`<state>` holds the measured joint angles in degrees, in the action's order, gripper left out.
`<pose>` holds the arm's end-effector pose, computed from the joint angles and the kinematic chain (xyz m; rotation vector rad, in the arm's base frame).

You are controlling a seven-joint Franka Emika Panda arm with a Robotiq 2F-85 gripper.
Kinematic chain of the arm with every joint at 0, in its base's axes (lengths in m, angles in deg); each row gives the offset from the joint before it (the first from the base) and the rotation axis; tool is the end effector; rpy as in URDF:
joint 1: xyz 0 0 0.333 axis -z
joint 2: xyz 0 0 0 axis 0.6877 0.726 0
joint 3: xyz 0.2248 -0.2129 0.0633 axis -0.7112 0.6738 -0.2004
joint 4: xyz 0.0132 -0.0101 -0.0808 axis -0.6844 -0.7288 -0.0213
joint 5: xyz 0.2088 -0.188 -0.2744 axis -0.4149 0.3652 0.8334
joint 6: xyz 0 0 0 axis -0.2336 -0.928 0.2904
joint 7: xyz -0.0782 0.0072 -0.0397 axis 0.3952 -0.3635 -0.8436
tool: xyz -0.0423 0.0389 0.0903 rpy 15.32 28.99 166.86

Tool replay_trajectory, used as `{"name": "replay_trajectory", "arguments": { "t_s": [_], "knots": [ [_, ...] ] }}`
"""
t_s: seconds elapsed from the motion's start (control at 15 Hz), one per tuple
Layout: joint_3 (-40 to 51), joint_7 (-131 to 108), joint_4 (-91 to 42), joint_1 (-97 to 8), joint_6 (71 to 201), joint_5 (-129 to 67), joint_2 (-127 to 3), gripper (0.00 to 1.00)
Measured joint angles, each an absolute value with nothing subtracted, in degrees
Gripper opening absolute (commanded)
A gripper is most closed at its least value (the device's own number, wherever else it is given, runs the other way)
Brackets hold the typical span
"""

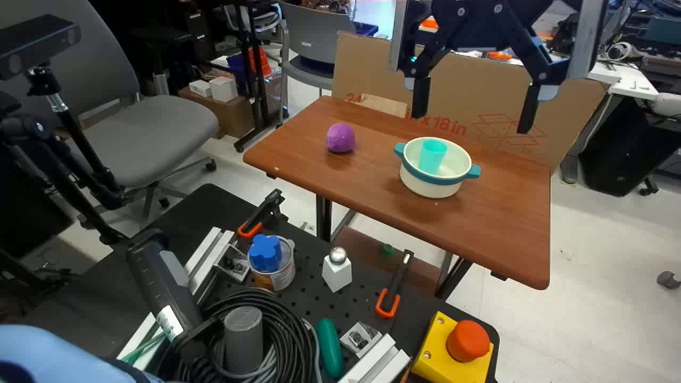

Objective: Remove the blue cup from the white bowl and put it on the table

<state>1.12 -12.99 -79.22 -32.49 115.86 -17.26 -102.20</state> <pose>0.3756 -0.0896 0.3952 2.8764 -0.2121 -0.2404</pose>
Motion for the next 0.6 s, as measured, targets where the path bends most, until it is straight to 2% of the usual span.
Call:
{"name": "replay_trajectory", "arguments": {
  "t_s": [0.6],
  "knots": [
    [1.36, -13.90, -78.90, -32.70, 116.16, -17.40, -101.51, 1.00]
  ]
}}
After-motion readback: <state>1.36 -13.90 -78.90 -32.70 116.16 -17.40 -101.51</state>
